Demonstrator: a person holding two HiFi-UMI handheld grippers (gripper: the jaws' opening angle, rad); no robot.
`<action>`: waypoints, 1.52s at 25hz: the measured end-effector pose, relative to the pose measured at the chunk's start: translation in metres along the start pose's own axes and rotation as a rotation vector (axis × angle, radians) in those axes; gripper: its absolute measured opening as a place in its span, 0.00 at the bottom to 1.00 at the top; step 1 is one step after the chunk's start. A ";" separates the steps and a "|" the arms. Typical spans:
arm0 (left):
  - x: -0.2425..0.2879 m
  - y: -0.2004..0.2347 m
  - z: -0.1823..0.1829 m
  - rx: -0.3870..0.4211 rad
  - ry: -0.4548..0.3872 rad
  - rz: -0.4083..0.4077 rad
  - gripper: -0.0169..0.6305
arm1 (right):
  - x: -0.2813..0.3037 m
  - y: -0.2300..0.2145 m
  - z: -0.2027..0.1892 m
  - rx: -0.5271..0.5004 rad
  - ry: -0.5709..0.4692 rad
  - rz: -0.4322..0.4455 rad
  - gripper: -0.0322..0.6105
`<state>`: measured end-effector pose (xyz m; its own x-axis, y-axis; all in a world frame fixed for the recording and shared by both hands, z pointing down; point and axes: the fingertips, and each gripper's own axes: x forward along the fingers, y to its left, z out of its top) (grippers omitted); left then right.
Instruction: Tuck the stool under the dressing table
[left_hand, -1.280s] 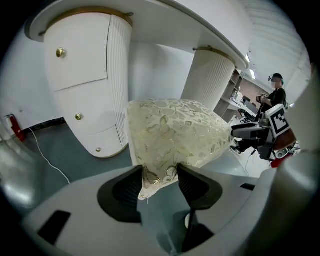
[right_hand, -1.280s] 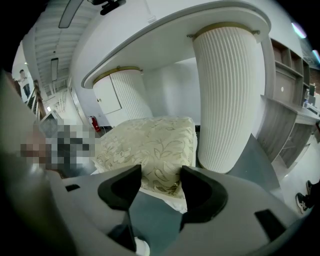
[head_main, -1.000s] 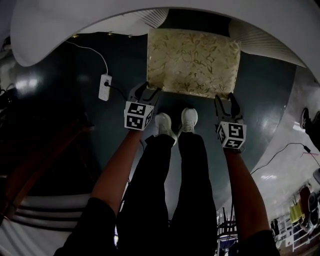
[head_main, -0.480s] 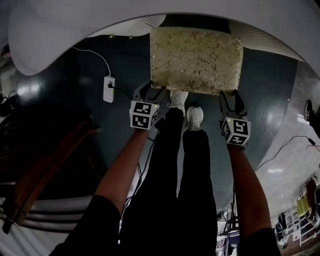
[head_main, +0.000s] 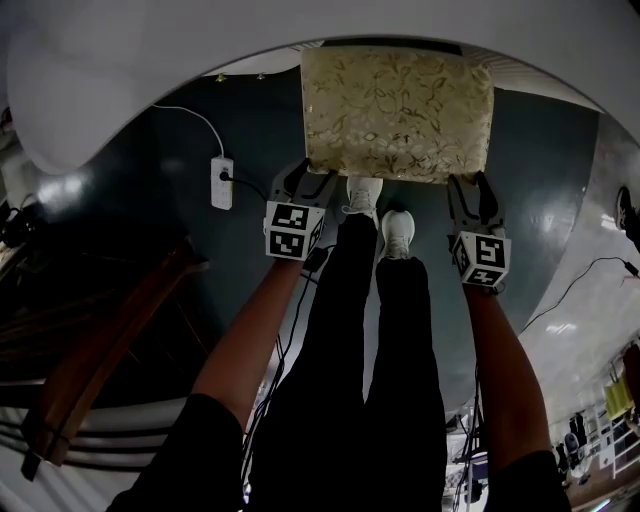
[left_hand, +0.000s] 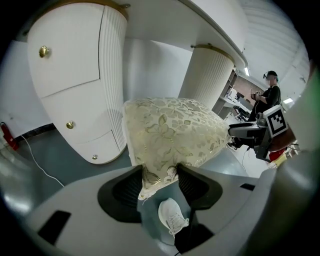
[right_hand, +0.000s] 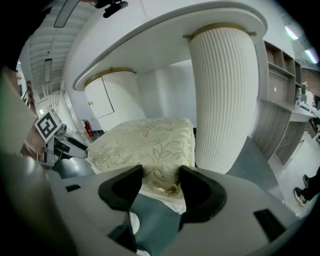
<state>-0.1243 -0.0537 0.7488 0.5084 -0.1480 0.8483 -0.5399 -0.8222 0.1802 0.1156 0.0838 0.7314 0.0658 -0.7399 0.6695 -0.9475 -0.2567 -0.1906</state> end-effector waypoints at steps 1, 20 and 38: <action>0.000 0.001 0.002 -0.001 -0.006 0.005 0.39 | 0.000 0.001 0.001 0.002 0.000 -0.002 0.46; 0.038 0.030 0.075 0.013 -0.088 -0.013 0.39 | 0.050 -0.031 0.055 0.011 -0.056 -0.065 0.46; 0.052 0.030 0.105 -0.008 -0.116 -0.015 0.39 | 0.068 -0.053 0.082 0.002 -0.084 -0.079 0.46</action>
<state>-0.0436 -0.1435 0.7457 0.5904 -0.1981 0.7824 -0.5363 -0.8208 0.1969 0.1957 -0.0040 0.7275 0.1663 -0.7665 0.6203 -0.9377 -0.3176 -0.1411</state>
